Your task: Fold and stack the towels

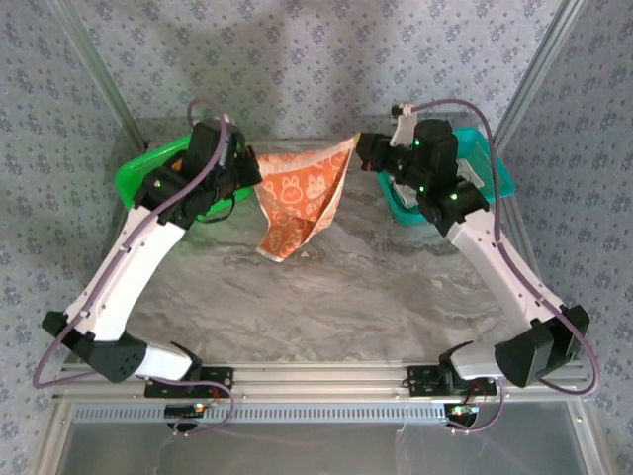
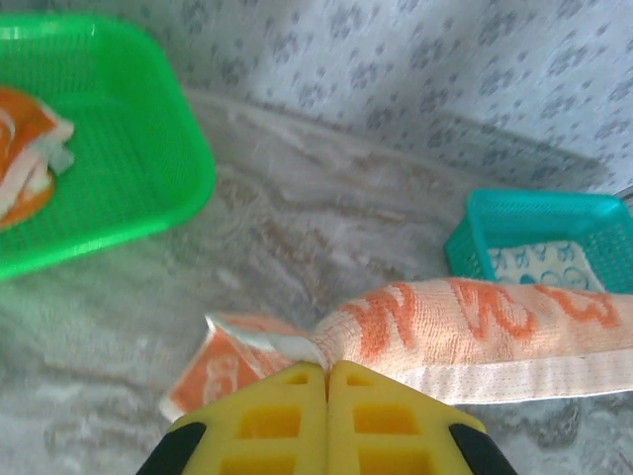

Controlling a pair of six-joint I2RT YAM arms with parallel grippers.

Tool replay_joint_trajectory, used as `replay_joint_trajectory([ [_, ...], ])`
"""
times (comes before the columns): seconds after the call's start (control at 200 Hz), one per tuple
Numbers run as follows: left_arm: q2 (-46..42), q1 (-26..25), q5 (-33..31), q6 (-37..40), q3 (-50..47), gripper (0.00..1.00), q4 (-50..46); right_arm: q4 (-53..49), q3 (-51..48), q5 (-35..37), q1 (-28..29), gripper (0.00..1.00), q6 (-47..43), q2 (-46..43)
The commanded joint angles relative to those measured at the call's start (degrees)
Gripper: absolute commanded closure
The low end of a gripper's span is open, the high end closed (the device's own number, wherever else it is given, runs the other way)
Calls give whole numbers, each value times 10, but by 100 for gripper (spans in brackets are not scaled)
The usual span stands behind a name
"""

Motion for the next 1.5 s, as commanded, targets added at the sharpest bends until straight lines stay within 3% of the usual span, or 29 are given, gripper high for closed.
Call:
replay_joint_trajectory([
  [0.0, 29, 17, 26, 65, 83, 100, -27, 19, 50, 9, -8, 100, -17, 27],
  [0.57, 185, 41, 50, 120, 456, 100, -148, 16, 180, -14, -39, 100, -25, 64],
  [0.944, 118, 25, 68, 78, 388, 100, -145, -3, 148, -31, -27, 100, -41, 3],
  [1.494, -58, -96, -29, 22, 196, 100, -107, -104, 60, 56, 66, 100, -41, -156],
])
